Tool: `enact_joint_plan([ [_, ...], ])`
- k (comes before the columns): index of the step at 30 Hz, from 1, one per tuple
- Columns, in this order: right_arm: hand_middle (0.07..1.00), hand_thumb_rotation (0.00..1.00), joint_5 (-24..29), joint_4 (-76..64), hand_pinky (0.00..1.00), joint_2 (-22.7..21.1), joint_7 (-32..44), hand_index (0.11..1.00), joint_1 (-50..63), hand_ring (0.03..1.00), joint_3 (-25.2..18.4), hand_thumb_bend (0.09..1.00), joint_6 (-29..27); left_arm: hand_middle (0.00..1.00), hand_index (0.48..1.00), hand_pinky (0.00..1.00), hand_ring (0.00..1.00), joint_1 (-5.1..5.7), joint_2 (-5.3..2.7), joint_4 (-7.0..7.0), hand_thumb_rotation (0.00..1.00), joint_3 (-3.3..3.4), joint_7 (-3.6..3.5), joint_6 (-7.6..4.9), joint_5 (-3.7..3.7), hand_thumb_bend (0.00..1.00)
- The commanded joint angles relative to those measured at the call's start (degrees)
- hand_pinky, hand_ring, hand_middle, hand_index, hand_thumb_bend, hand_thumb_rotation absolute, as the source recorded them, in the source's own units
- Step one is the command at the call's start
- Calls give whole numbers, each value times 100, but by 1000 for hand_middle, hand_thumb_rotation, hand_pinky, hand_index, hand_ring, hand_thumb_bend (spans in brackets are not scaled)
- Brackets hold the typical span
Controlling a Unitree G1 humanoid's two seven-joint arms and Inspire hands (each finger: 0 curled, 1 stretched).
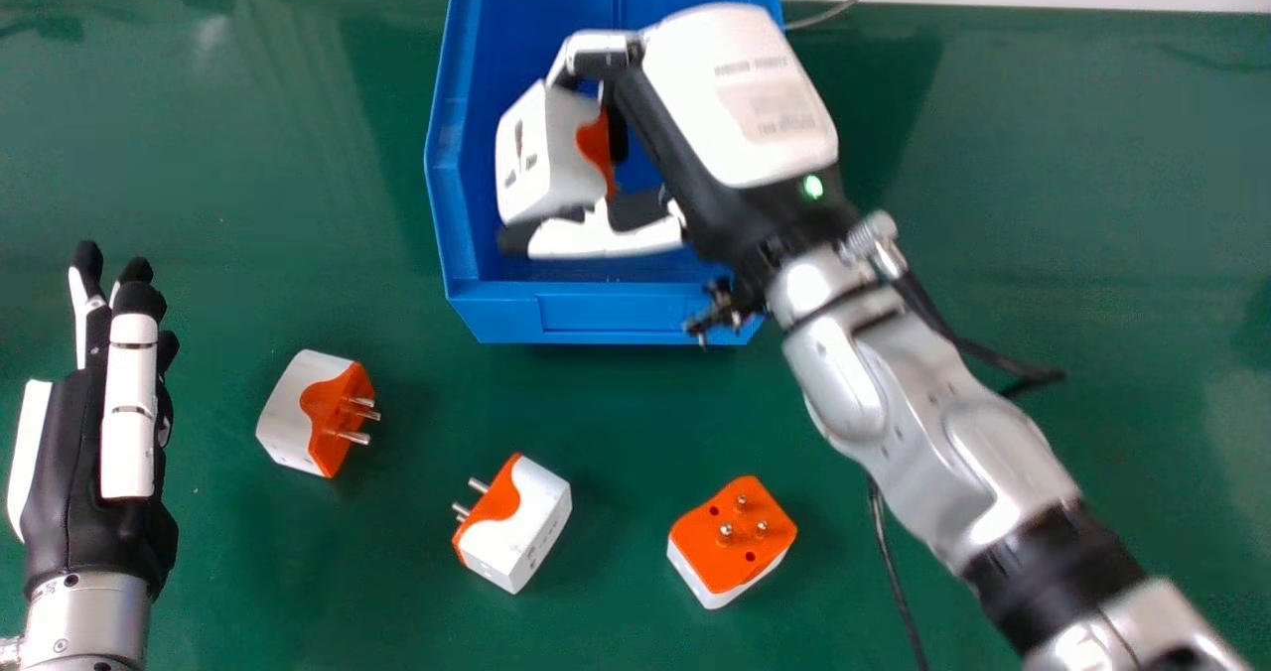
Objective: Pick all objects and put in blue box
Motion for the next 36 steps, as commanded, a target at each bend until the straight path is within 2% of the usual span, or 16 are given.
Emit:
enact_joint_plan([
  [1,227,172,89,404,95,116,-256,286,-582,150,20,314,88,1000,985,1000,1000,-21,26,-44,971,40,-38,-89,-84,441],
  [3,244,166,85,824,107,193,-446,304,-855,165,64,333,179,1000,987,1000,1000,-6,23,-82,962,41,-36,-45,-92,446],
  [7,221,145,253,1728,89,385,-610,273,-1446,148,74,352,307,1000,983,1000,1000,17,21,-120,965,38,-50,-22,-105,460],
  [11,287,204,373,2369,136,502,-639,315,-1833,203,149,337,415,1000,983,1000,1000,17,15,-106,957,40,-52,-46,-109,457],
  [13,294,230,429,2591,141,562,-684,323,-1932,209,176,334,425,1000,981,1000,1000,41,14,-140,951,24,-19,-56,-57,463],
  [14,318,189,465,2682,159,592,-676,396,-1968,231,187,409,433,1000,987,1000,1000,54,8,-154,962,19,-13,-76,-45,466],
  [16,383,160,550,2836,198,649,-584,457,-2036,284,211,466,494,1000,984,1000,1000,67,1,-159,964,15,-12,-112,-35,459],
  [17,418,156,594,2902,221,685,-545,470,-2066,318,216,476,548,1000,983,1000,1000,63,-2,-162,956,19,-14,-87,-55,464],
  [21,476,146,536,3131,280,753,-456,485,-2143,383,415,491,742,1000,979,1000,1000,42,-18,-111,930,29,-71,-158,-117,453],
  [23,513,144,501,3183,326,759,-357,488,-2148,429,555,497,809,998,975,1000,1000,64,0,-131,938,11,-47,-156,-56,441],
  [25,600,147,469,3196,417,754,-100,492,-2166,525,699,500,909,1000,981,1000,1000,80,10,-137,956,-3,-37,-179,-15,446],
  [27,721,240,482,3169,560,754,127,671,-2166,669,776,550,974,1000,981,1000,1000,75,7,-120,958,0,-37,-196,-10,454],
  [29,837,308,510,3127,694,752,227,805,-2142,803,809,604,993,997,978,1000,1000,91,3,-155,954,-10,-9,-178,22,461],
  [31,906,350,510,3080,754,735,212,873,-2101,874,857,631,969,997,977,1000,1000,101,-1,-188,958,-21,9,-169,44,464],
  [33,959,397,506,3054,802,725,189,921,-2078,925,893,624,954,999,980,1000,1000,89,-5,-191,962,-23,-12,-165,16,453],
  [36,977,432,503,3024,831,712,130,933,-2054,948,922,623,937,1000,982,1000,1000,70,-11,-197,954,-28,-11,-138,-10,450],
])
